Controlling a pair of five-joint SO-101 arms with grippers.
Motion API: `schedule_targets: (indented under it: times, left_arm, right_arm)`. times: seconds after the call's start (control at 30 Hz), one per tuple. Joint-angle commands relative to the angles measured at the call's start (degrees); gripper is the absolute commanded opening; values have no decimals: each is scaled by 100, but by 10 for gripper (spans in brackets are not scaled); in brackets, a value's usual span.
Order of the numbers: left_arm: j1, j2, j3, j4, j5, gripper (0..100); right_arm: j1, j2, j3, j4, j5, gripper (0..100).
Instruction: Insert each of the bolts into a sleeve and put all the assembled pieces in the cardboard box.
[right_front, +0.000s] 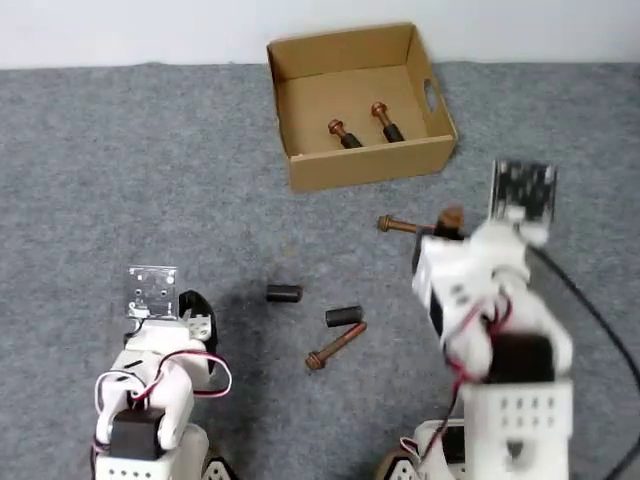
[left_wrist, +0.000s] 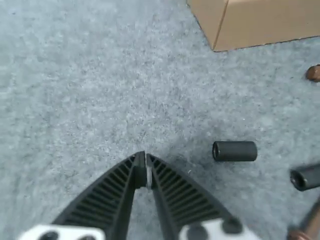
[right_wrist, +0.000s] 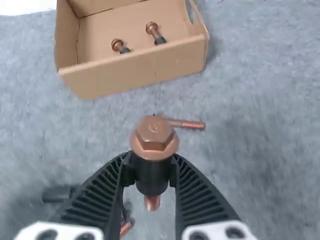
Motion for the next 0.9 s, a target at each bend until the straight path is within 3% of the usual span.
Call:
schedule_targets:
  times: [0.0, 0.27, 0.43, 0.63, 0.87]
  left_arm:
    - [-26, -44, 242, -475, -44, 5]
    - [-26, -26, 523, -554, -97, 6]
    - [-26, -35, 532, -264, -932, 6]
    - [-26, -35, 532, -273, -976, 6]
    - [-35, -18, 532, -387, -976, 6]
  right_arm:
    - [31, 1051, -1310, -57, -53, 9]
    - [22, 2949, -2523, -1429, -18, 9]
    - [-92, 4084, -2980, -2484, -18, 9]
    - [-251, 5429, -3552, -3662, -9, 9]
    - [-523, 6914, -4563, -4321, 905, 9]
